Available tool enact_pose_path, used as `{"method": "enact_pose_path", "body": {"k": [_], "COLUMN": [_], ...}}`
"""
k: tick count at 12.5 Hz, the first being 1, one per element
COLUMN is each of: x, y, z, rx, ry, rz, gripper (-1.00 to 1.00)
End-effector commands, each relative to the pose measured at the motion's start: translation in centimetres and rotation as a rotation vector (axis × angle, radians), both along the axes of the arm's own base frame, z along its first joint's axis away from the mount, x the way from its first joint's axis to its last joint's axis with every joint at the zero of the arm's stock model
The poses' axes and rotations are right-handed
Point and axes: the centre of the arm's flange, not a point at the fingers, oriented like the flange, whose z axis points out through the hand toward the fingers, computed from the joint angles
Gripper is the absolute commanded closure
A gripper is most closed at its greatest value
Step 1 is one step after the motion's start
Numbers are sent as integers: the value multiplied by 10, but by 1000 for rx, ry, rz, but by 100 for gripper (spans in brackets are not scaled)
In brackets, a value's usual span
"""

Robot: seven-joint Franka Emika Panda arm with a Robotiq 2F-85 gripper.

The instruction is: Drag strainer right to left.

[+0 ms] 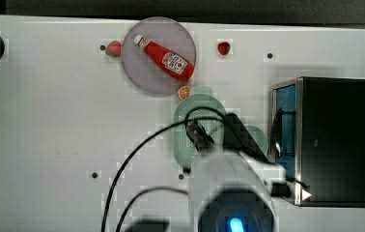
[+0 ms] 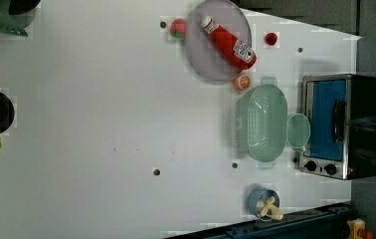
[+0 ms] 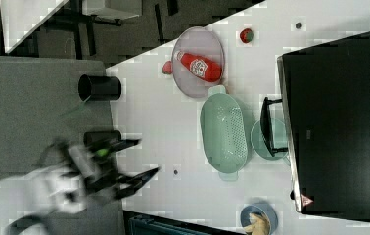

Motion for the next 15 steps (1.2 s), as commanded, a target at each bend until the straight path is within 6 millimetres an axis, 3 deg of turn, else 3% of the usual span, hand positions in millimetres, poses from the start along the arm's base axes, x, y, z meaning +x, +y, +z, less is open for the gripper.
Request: {"method": "enact_pose_path", "body": {"k": [1, 6, 10, 13, 15], "x": [-7, 32, 41, 37, 36], "y": [8, 34, 45, 49, 53], "z": [-114, -211, -284, -324, -338], "rx": [15, 21, 51, 60, 68], "ry": [149, 126, 82, 83, 73], "rz": [-187, -399, -496, -507, -506], "gripper": [-100, -100, -100, -100, -100]}}
